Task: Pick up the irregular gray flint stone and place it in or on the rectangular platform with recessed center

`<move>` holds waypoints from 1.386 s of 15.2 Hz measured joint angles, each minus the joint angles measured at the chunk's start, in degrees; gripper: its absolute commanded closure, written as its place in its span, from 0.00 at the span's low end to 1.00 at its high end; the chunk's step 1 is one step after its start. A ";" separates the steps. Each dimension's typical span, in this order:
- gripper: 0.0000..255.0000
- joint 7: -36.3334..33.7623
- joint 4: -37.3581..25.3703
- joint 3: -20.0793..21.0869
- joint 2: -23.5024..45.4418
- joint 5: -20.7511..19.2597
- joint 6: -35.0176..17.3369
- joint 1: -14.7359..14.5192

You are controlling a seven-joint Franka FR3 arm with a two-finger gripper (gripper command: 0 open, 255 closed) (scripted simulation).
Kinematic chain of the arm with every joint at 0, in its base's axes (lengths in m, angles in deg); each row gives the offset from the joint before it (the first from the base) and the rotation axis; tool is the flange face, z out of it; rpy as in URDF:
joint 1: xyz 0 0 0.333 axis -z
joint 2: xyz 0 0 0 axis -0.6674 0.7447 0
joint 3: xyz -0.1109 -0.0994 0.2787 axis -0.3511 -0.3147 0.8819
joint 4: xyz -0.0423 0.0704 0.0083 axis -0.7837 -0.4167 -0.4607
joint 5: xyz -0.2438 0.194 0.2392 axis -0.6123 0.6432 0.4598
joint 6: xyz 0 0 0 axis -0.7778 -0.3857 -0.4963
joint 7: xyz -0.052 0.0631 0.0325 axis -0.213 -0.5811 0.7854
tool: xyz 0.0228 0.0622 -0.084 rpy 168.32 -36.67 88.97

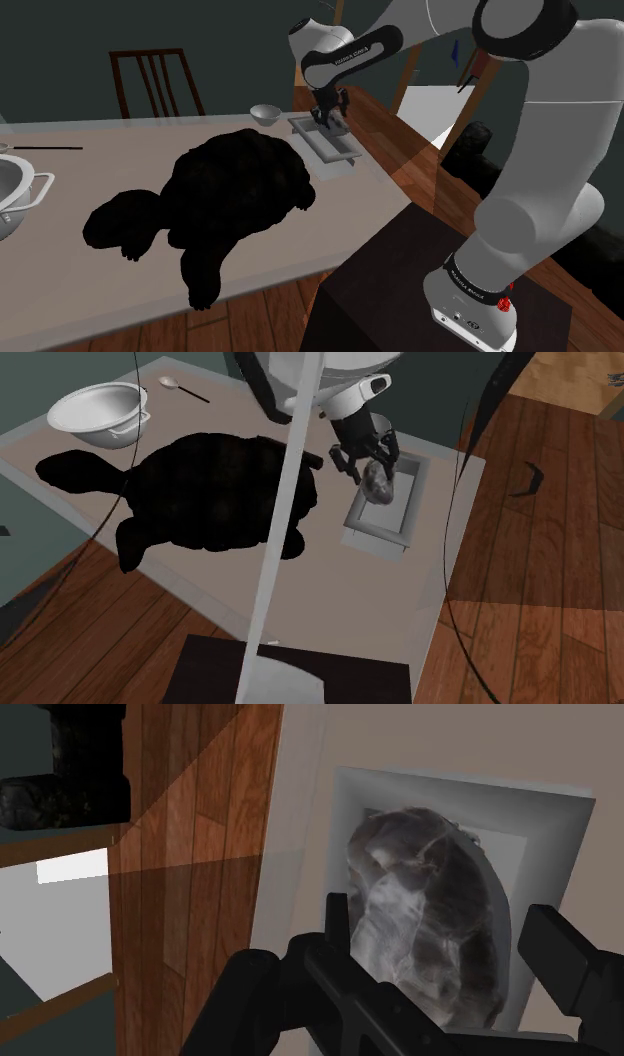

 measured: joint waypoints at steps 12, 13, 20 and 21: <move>1.00 9.94 -35.05 -4.29 22.80 -3.76 8.64 -3.66; 1.00 9.69 -34.92 -4.34 23.13 -3.86 8.28 -3.69; 1.00 7.78 -33.46 -4.72 25.30 -4.55 5.23 -3.64; 1.00 7.52 -33.29 -4.79 25.64 -4.67 4.80 -3.64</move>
